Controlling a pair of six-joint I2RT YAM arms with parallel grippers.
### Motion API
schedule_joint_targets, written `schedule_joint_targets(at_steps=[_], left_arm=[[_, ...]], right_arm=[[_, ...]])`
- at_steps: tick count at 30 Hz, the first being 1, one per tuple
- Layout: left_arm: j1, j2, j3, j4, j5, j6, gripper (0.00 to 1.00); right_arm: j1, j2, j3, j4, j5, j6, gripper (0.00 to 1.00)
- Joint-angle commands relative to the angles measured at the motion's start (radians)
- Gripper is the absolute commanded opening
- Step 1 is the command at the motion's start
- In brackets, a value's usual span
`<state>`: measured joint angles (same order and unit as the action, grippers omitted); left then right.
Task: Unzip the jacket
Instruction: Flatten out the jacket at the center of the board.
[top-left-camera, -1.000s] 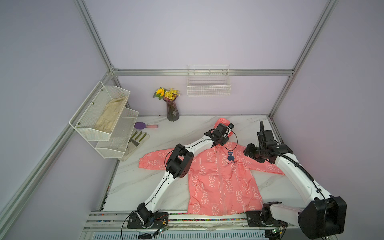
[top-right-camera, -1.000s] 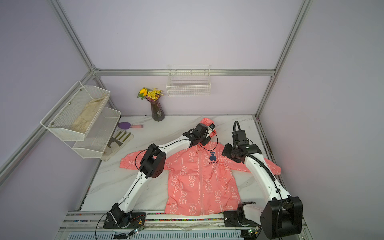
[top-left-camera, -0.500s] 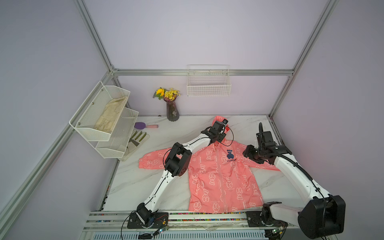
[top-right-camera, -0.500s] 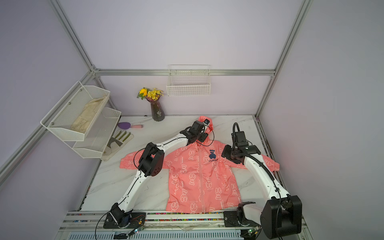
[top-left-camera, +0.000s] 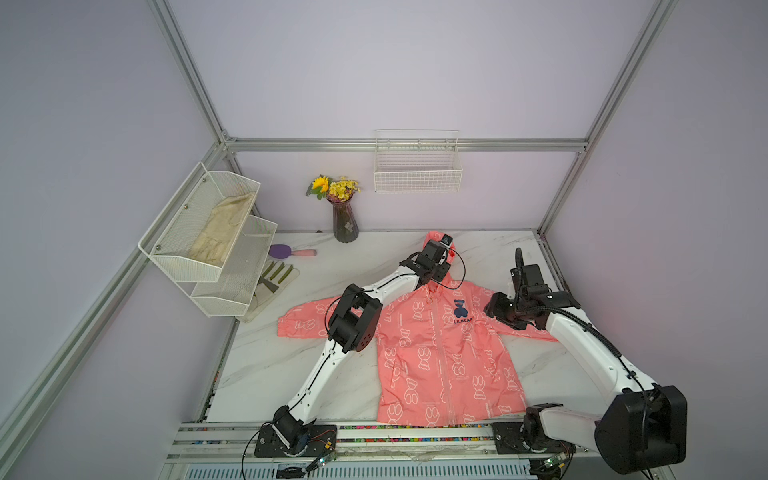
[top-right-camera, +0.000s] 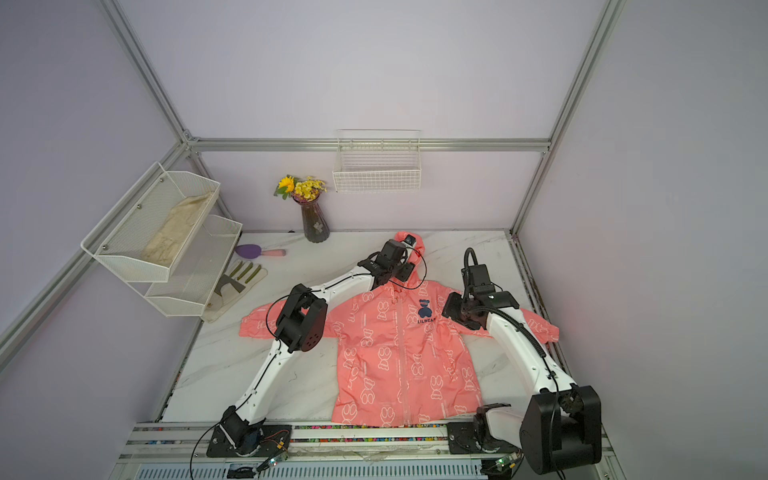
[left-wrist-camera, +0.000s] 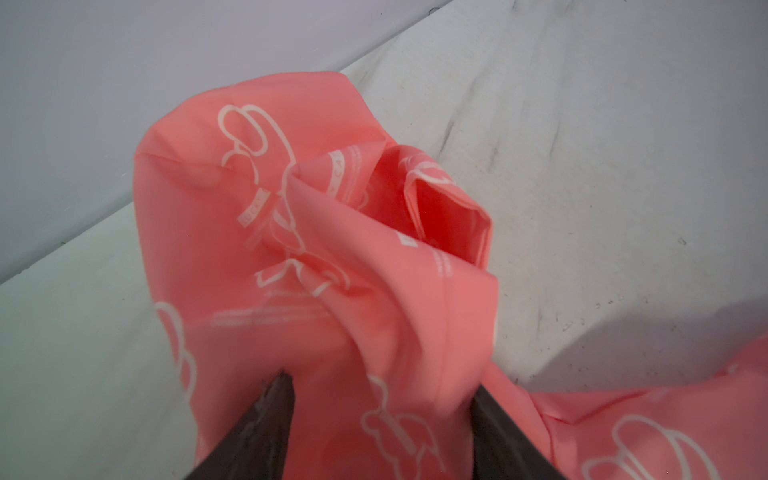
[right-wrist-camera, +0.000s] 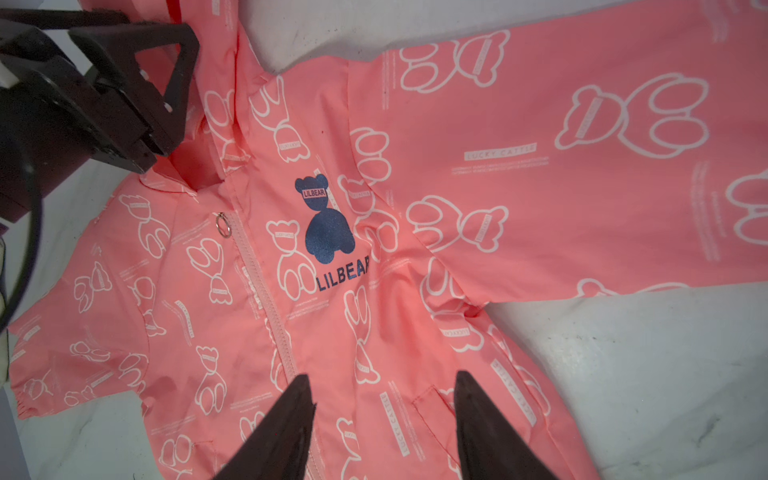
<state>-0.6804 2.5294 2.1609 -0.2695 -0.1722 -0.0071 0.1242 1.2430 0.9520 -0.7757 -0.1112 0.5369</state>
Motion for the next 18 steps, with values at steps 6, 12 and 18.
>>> schedule_joint_targets(at_steps=[6, 12, 18], left_arm=[[0.019, -0.090, -0.025, 0.060, -0.034, -0.032, 0.63], [0.036, -0.097, -0.023, 0.068, -0.016, -0.060, 0.63], [0.050, -0.101, -0.020, 0.067, -0.018, -0.065, 0.61]], right_arm=[[-0.003, 0.008, -0.009, 0.014, -0.009, -0.015, 0.57], [-0.003, 0.012, -0.013, 0.018, -0.012, -0.017, 0.57], [-0.003, 0.016, -0.016, 0.020, -0.008, -0.023, 0.57]])
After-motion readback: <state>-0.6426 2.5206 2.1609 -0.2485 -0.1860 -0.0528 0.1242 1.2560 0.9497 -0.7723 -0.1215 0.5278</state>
